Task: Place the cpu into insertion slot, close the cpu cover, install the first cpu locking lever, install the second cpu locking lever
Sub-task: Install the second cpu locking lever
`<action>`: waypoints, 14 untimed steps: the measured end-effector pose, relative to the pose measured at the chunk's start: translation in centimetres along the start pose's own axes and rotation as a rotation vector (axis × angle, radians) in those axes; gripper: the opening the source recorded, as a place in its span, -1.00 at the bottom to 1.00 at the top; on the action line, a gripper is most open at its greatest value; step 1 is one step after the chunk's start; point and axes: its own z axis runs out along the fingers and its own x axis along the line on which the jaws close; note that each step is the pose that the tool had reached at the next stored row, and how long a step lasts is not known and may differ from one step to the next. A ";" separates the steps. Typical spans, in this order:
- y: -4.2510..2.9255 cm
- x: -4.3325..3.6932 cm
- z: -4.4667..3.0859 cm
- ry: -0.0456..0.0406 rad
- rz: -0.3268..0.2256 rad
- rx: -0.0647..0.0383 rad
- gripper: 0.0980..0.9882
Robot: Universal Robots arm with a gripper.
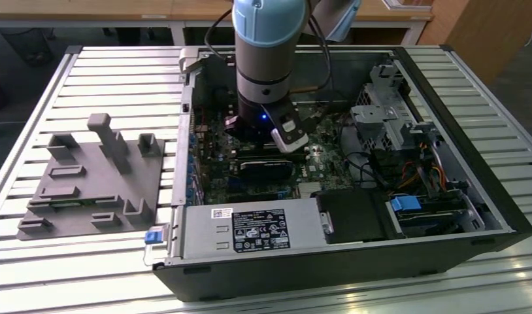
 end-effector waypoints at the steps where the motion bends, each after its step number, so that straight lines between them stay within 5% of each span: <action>1: -0.02 0.02 0.09 0.0001 0.000 -0.003 -0.95; 14: -0.02 0.73 0.83 0.0009 0.001 -0.038 -0.95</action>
